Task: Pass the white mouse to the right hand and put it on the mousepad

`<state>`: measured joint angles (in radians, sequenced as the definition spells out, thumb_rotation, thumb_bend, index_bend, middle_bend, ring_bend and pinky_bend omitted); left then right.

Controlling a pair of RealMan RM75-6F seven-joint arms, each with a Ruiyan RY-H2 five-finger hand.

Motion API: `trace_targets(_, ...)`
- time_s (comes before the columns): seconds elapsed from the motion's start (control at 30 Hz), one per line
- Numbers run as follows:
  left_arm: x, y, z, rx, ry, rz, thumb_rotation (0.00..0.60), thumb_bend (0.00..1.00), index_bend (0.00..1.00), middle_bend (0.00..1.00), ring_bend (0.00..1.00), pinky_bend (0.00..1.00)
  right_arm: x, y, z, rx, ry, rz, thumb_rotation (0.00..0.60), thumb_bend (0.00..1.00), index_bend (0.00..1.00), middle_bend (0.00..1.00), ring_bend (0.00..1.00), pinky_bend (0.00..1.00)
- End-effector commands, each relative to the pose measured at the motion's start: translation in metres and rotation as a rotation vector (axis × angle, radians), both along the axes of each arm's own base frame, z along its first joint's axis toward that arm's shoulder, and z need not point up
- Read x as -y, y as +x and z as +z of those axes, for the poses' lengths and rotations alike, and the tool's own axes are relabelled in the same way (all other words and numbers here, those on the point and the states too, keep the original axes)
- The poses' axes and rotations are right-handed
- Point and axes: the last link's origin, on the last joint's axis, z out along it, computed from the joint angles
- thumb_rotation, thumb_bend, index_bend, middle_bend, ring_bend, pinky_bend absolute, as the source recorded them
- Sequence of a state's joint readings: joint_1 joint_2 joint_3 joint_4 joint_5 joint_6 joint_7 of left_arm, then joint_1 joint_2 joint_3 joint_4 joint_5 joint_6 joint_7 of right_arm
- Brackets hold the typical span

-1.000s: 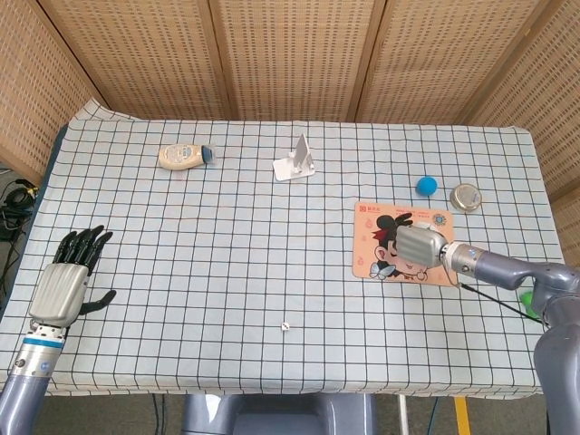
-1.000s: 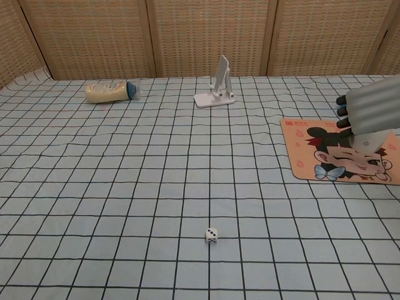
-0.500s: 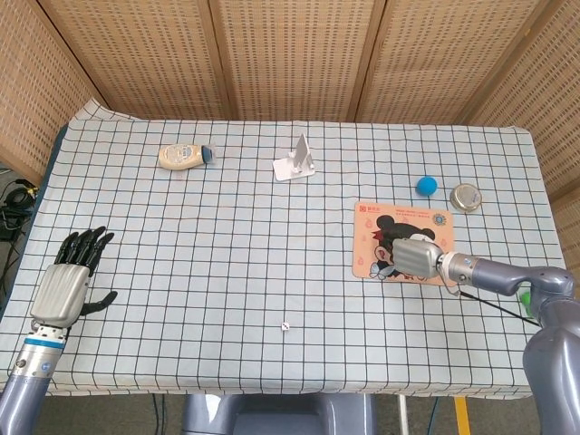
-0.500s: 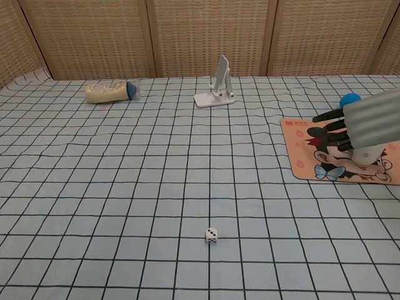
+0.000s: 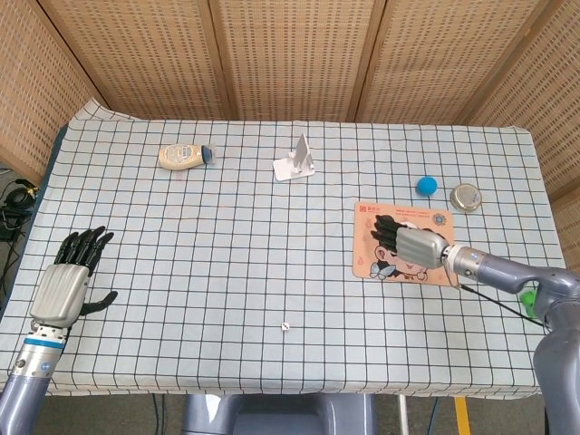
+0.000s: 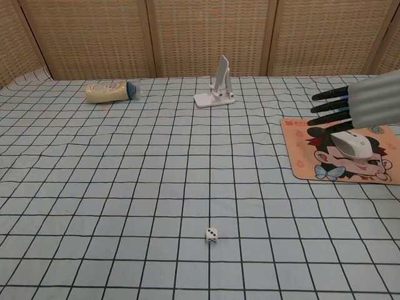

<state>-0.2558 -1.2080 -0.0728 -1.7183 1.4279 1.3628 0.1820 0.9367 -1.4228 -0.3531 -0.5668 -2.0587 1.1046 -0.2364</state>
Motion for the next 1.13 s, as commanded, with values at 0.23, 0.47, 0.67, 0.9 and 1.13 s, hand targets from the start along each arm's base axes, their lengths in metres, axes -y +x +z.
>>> trace_targets(0.23,-0.001,-0.004,0.003,0.012,-0.002,0.019,0.6,0.21,0.07,0.0,0.0,0.0,-0.022,-0.007,0.025,0.382,-0.171,-0.176,0.6,0.24,0.16,0.0,0.0,0.0)
trace_targets(0.47,-0.002,-0.006,0.005,0.01,0.006,0.027,0.6,0.21,0.07,0.0,0.0,0.0,-0.042,-0.02,0.043,0.833,-0.277,-0.45,0.6,0.23,0.16,0.01,0.0,0.0)
trace_targets(0.67,0.001,-0.009,0.006,-0.001,0.012,0.036,0.6,0.21,0.07,0.0,0.0,0.0,-0.076,-0.045,0.054,1.294,-0.309,-0.742,0.6,0.22,0.14,0.0,0.0,0.0)
trace_targets(0.9,0.007,-0.011,0.01,-0.008,0.034,0.033,0.6,0.21,0.07,0.0,0.0,0.0,-0.131,-0.07,0.05,1.582,-0.321,-0.988,0.6,0.2,0.11,0.0,0.0,0.0)
trace_targets(1.13,0.012,-0.015,0.015,-0.001,0.046,0.044,0.6,0.21,0.07,0.0,0.0,0.0,-0.159,-0.073,0.049,1.675,-0.326,-0.996,0.6,0.2,0.11,0.0,0.0,0.0)
